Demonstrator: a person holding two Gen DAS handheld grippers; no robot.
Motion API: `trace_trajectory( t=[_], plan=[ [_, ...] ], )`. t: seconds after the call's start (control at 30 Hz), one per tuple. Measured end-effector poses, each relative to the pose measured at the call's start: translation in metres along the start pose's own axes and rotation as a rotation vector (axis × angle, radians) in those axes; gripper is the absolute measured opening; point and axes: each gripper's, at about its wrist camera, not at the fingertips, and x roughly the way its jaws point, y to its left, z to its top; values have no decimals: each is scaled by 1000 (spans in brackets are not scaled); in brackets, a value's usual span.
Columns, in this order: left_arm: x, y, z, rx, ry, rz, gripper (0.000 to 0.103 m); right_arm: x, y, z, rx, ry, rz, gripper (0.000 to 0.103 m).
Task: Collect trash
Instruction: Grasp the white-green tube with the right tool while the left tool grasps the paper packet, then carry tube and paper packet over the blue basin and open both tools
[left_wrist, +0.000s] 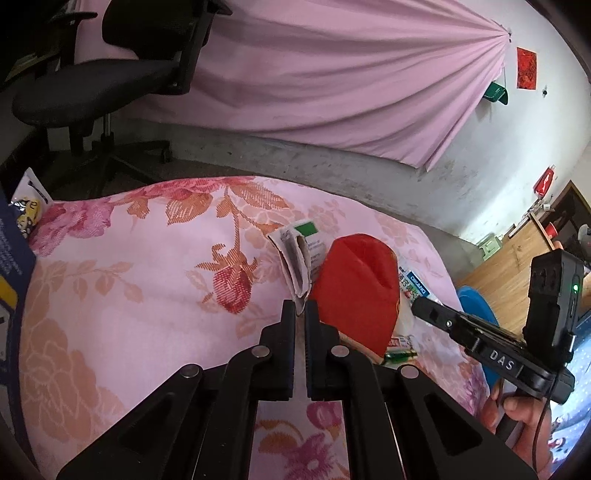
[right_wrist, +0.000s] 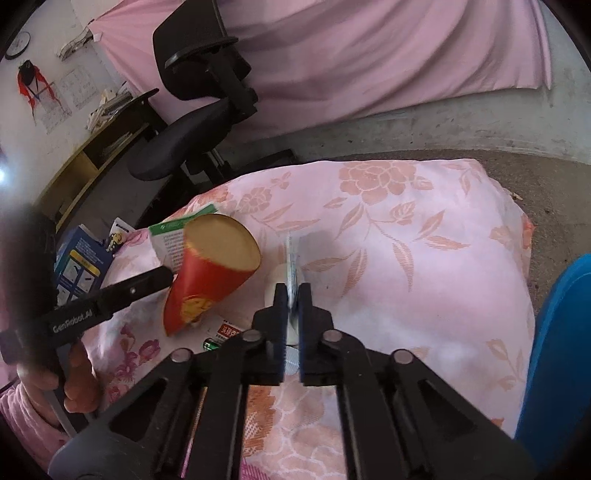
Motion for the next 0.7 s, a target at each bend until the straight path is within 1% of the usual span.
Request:
trace_trajectory(
  t=[0.07,0.23,0.4,0.57,0.7],
  plan=[
    [-5,-5,-3,28,-18,11,2,-2,1,-1,-3,-7,-16,34],
    [-18,-12,-11,57,-66,38,1,-7,5,-2,-19,-34,-40,33],
    [-42,-25,-22,127,-171,72,0,-20,11,-6,-41,-94,-60,33],
    [-64,-48,-40,213,-264,117,0,-45,25,-15,-80,-199,-75,33],
    [-83,-67,-48,265,-338,119,0,-64,37,-21,-99,-280,-69,33]
  ],
)
